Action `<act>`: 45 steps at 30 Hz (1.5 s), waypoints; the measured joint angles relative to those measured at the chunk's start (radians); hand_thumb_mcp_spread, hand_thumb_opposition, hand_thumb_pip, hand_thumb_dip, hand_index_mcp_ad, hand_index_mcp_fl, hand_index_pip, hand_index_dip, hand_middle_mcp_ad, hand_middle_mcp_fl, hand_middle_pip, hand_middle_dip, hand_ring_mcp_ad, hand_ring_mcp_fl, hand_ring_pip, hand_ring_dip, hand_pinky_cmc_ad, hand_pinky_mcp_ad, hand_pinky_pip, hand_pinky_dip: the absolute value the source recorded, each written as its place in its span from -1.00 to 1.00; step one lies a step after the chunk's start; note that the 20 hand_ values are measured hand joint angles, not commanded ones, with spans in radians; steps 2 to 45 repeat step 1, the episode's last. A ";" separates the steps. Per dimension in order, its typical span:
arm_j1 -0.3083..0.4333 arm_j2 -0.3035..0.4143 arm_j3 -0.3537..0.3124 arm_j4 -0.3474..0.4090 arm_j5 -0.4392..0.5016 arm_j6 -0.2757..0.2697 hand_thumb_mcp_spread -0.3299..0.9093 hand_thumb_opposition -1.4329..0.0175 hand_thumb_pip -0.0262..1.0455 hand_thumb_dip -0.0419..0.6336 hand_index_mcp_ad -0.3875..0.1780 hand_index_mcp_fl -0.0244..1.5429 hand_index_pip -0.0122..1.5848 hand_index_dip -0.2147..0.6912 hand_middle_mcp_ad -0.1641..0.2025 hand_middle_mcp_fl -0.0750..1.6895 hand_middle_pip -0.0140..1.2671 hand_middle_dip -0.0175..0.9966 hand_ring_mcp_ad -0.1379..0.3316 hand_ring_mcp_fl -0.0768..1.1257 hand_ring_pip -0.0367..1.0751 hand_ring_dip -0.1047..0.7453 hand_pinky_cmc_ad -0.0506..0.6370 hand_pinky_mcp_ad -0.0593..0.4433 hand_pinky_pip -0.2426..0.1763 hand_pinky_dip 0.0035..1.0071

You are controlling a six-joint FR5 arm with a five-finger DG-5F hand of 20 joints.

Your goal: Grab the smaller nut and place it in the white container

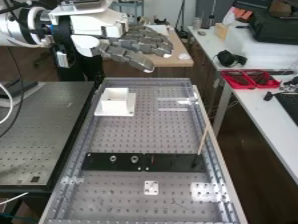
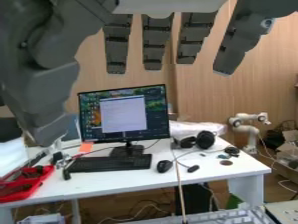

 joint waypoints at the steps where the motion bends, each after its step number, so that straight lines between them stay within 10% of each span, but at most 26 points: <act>1: -0.002 0.000 0.001 0.000 -0.006 -0.001 -0.13 -0.08 0.16 -0.36 -0.26 -0.97 -0.37 -0.41 -0.12 -0.86 -0.78 -0.44 -0.05 -0.87 -0.74 -0.47 0.02 0.16 -0.14 -0.26; 45: -0.002 0.000 0.001 0.000 -0.006 -0.001 -0.13 -0.08 0.16 -0.36 -0.26 -0.97 -0.37 -0.41 -0.12 -0.86 -0.78 -0.44 -0.05 -0.87 -0.74 -0.47 0.02 0.16 -0.14 -0.26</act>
